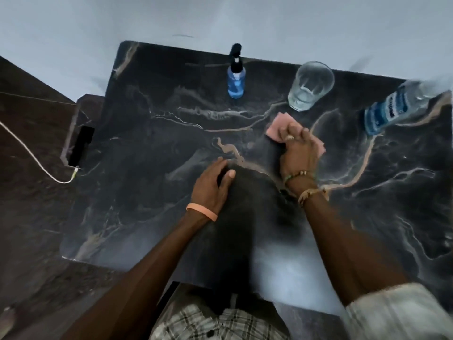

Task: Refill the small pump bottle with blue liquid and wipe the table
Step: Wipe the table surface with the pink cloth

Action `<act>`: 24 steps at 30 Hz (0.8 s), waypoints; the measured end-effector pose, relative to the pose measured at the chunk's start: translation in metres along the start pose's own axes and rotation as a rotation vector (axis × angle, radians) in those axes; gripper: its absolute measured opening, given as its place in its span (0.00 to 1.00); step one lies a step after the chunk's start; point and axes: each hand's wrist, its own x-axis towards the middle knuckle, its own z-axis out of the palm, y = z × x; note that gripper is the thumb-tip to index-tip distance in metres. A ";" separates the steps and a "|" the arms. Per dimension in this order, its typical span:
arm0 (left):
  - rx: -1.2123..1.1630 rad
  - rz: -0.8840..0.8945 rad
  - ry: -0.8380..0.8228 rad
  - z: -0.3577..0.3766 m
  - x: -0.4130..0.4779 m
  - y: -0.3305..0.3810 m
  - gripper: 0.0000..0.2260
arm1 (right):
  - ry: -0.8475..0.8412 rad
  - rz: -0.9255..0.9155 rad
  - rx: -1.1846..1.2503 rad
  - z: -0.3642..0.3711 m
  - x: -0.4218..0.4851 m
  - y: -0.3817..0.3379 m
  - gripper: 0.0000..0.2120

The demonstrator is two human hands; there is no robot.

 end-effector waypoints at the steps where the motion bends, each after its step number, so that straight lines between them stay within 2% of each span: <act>1: -0.018 -0.016 0.015 -0.007 0.003 -0.006 0.18 | -0.014 0.007 0.015 0.002 -0.012 -0.017 0.26; 2: -0.031 -0.028 0.033 -0.011 0.005 -0.011 0.18 | -0.035 -0.039 0.035 0.006 -0.033 -0.036 0.26; 5: -0.068 -0.029 0.091 -0.032 0.015 -0.032 0.15 | -0.128 -0.418 0.108 0.021 -0.086 -0.110 0.22; 8: -0.071 0.012 0.201 -0.058 0.025 -0.052 0.11 | -0.124 -0.602 -0.002 0.029 -0.050 -0.161 0.18; 10: -0.039 -0.054 0.276 -0.077 0.033 -0.069 0.12 | -0.150 -0.562 -0.084 0.031 0.009 -0.176 0.21; 12: -0.006 -0.106 0.296 -0.091 0.038 -0.082 0.13 | -0.103 -0.383 -0.089 0.027 0.058 -0.173 0.22; 13: -0.010 -0.116 0.296 -0.098 0.041 -0.088 0.14 | -0.074 -0.295 -0.073 0.026 0.066 -0.170 0.22; 15: -0.032 -0.109 0.298 -0.105 0.045 -0.094 0.14 | -0.087 -0.232 -0.038 0.027 0.047 -0.177 0.23; 17: -0.079 -0.115 0.317 -0.111 0.048 -0.102 0.14 | -0.152 -0.342 -0.025 0.033 -0.003 -0.200 0.24; 19: -0.097 -0.113 0.323 -0.110 0.049 -0.101 0.13 | -0.223 -0.537 -0.014 0.035 -0.044 -0.219 0.23; 22: -0.110 -0.093 0.389 -0.122 0.051 -0.112 0.11 | -0.204 -0.751 -0.060 0.037 -0.012 -0.253 0.19; 24: -0.135 -0.130 0.420 -0.133 0.054 -0.121 0.12 | -0.188 -0.719 -0.142 0.037 0.038 -0.264 0.20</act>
